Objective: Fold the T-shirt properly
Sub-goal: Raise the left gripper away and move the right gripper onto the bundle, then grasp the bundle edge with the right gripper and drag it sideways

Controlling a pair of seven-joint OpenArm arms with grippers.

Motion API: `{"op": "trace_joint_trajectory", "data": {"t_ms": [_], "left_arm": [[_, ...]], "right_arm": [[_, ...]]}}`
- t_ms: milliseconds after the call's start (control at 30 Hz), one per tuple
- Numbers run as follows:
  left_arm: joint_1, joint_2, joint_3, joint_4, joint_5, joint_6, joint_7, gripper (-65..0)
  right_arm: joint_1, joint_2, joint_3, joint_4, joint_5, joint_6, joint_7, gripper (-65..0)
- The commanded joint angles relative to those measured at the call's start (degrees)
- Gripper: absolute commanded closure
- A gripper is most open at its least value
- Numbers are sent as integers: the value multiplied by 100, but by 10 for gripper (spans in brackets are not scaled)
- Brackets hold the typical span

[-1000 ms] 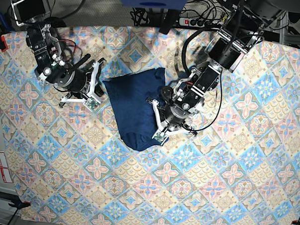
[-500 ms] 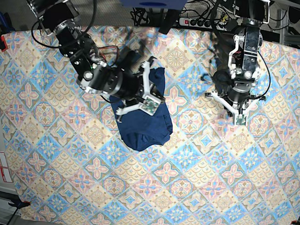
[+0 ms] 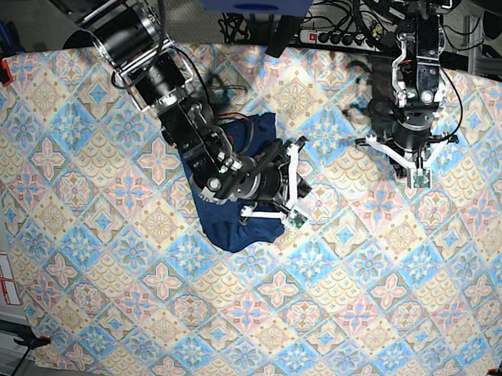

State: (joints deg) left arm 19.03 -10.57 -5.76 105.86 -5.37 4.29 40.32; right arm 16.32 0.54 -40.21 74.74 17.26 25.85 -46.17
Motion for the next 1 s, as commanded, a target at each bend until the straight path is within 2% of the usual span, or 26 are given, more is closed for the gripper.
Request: {"op": "trace_joint_trajectory", "data": {"t_ms": [0, 200, 500, 667, 867, 967], "left_arm": [[-17, 15, 0, 117, 5, -3, -124, 0], [-26, 173, 26, 117, 5, -12, -124, 0], [-43, 173, 26, 117, 5, -12, -124, 0], [-52, 182, 26, 117, 5, -12, -124, 0], [-52, 261, 26, 117, 5, -12, -124, 0], [-52, 288, 18, 117, 5, -12, -124, 0]], "right_arm": [[219, -93, 16, -76, 72, 31, 156, 0], [702, -128, 16, -1219, 72, 31, 771, 0], [1080, -128, 16, -2757, 72, 31, 1914, 0], [1177, -234, 16, -3505, 72, 31, 2521, 0], [1283, -251, 16, -4111, 72, 31, 3066, 0], [1362, -225, 280, -4155, 72, 31, 3136, 0]]}}
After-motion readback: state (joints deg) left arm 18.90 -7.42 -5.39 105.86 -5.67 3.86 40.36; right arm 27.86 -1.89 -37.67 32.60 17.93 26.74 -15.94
